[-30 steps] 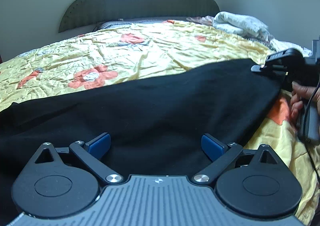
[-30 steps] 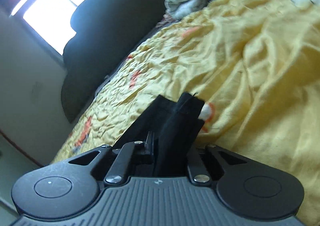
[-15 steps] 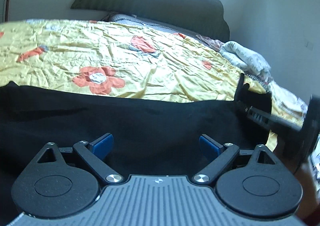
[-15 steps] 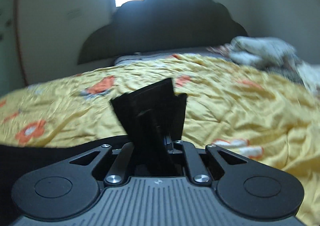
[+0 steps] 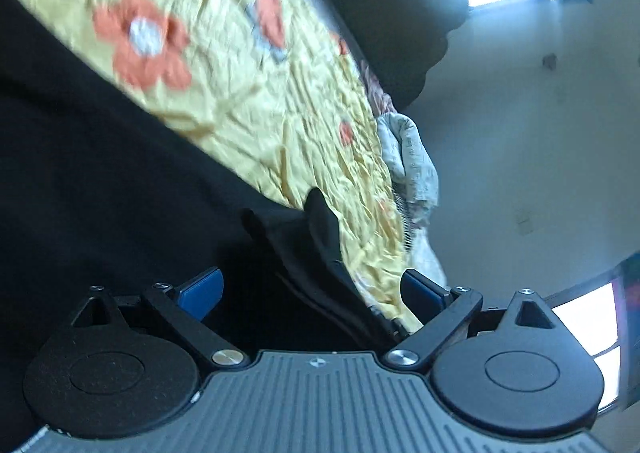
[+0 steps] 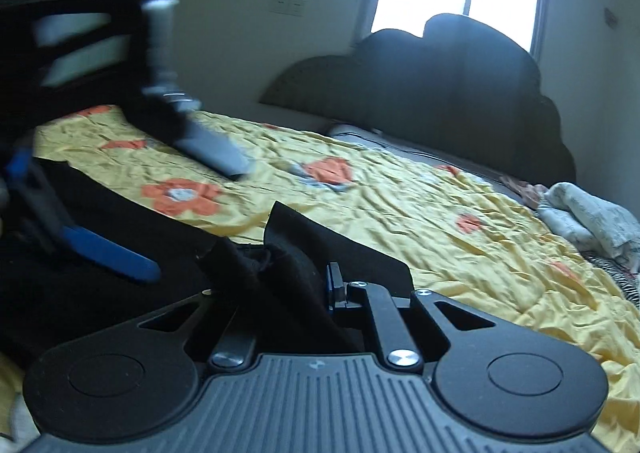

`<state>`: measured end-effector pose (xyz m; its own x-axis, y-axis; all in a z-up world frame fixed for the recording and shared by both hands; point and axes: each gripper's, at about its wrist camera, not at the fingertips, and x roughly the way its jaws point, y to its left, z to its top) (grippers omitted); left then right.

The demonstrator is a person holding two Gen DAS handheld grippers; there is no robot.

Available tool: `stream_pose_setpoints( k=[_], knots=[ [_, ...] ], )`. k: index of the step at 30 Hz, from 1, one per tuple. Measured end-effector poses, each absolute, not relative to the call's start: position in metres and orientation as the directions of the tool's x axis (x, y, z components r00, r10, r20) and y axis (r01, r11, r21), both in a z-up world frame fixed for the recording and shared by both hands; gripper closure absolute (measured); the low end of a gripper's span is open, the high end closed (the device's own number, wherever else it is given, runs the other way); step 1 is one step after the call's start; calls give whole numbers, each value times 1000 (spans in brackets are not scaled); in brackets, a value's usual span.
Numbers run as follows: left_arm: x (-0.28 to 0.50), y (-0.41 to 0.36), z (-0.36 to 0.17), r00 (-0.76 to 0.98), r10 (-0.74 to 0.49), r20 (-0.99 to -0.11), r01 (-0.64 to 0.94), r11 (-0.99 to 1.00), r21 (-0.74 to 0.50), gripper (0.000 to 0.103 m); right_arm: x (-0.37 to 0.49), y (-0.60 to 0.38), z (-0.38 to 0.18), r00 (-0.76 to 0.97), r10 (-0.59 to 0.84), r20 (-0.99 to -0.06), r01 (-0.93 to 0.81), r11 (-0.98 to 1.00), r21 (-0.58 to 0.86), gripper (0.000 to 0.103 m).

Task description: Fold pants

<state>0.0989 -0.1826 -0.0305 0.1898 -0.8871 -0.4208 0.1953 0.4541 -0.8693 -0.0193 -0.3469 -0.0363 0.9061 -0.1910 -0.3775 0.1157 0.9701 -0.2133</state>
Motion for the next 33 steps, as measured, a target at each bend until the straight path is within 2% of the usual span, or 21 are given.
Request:
stream_pose_setpoints(
  k=[4,6,10,15,16,17,22,25,26,27,33],
  knots=[
    [107,-186,-41,183,-892,-413,118,437,-892,7,-23,-338,-31,913,-146,-380,92,983,-157,94],
    [109,-187,-41,186,-893,-411,120,435,-892,11,-22,-336,-29,914,-130,-385,79,986,-146,94],
    [114,-184,-42,202,-878,-435,113,462,-880,33,-21,-322,-31,912,-102,-398,34,984,-173,94],
    [117,-183,-44,229,-829,-510,143,546,-825,78,-20,-303,-38,904,-103,-414,-3,969,-246,94],
    [116,-184,-44,233,-822,-521,158,560,-813,79,-20,-301,-39,902,-113,-417,-2,965,-264,93],
    [115,-185,-44,233,-818,-526,178,568,-804,84,-20,-300,-40,898,-120,-424,-3,961,-278,91],
    [107,-192,-36,274,-785,-555,275,617,-737,86,-24,-297,-45,881,-164,-444,-2,937,-350,87],
    [102,-194,-29,307,-770,-559,326,637,-698,87,-29,-297,-49,873,-182,-453,-1,927,-374,87],
    [100,-194,-26,319,-765,-560,346,644,-682,94,-32,-296,-49,873,-183,-452,-2,926,-378,87],
    [99,-194,-24,329,-760,-560,368,649,-666,96,-35,-296,-51,874,-184,-449,-3,924,-383,87],
    [90,-192,-16,377,-729,-571,441,683,-582,97,-38,-286,-47,880,-159,-448,-28,924,-382,89]
  ],
)
